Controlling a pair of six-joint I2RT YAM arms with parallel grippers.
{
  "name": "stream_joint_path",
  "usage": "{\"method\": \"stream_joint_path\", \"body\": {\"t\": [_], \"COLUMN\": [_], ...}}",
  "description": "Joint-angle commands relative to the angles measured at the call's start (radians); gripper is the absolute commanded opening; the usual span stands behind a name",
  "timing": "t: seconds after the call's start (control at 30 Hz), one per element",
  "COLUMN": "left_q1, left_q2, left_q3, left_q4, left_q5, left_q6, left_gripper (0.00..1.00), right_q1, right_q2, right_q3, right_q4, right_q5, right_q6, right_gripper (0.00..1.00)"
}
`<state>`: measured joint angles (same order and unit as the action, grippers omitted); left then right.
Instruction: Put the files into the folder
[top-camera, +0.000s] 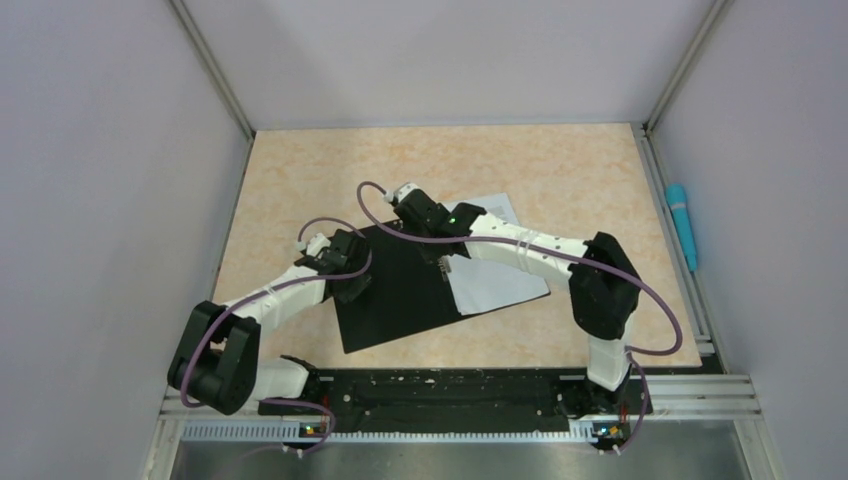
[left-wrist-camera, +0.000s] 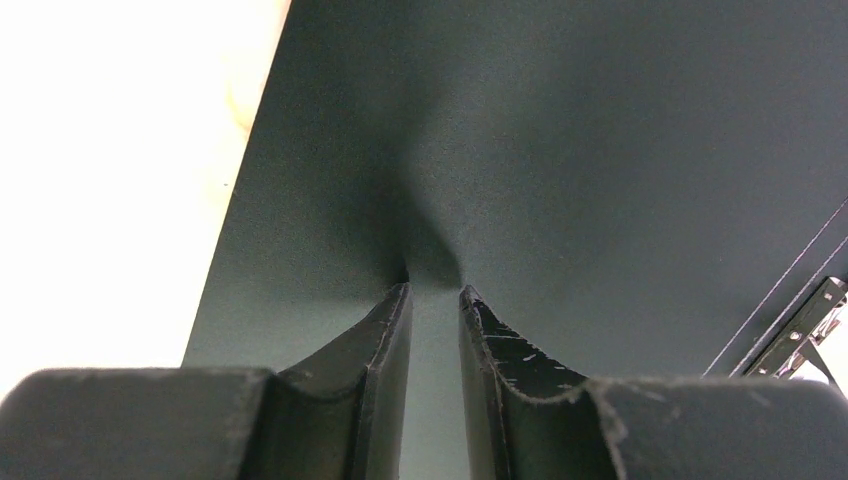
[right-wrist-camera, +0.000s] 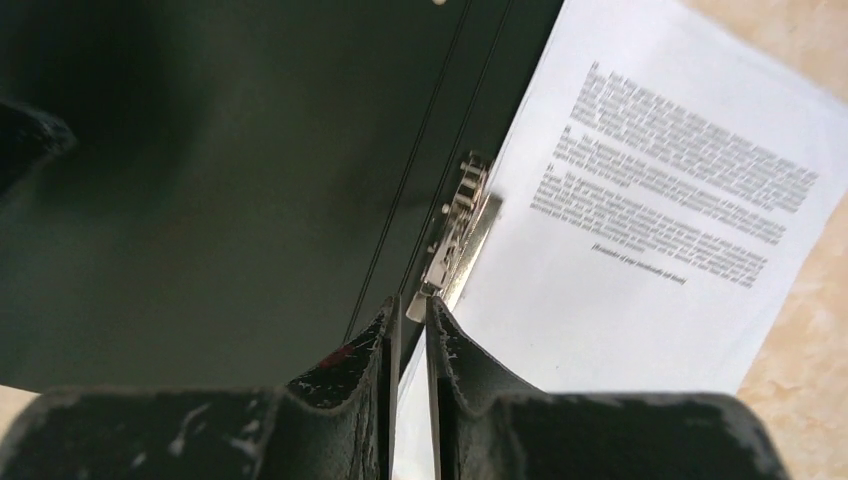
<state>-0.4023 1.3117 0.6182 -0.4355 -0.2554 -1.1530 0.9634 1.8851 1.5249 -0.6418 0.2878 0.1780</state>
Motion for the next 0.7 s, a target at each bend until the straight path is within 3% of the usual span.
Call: {"method": "stream_joint_path", "body": {"t": [0.0,0.67], "left_q1": [0.009,0.022], "left_q2": [0.048,0.061], "left_q3": [-0.038,-0.044], "left_q4": [-0.028,-0.009], "left_q5": [0.004,0.021], "left_q6": [0.012,0.018], "left_gripper": [0.29,0.29], "right_q1": [-0.006,0.028], "right_q2": [0.022,0.15], "right_q3": [0.11,0.231], "right_q4": [-0.041,-0.131], "right_q5": [0.062,0.151], "right_q6": [-0.039,-0.091], "right_gripper": [0.16,0.15]}}
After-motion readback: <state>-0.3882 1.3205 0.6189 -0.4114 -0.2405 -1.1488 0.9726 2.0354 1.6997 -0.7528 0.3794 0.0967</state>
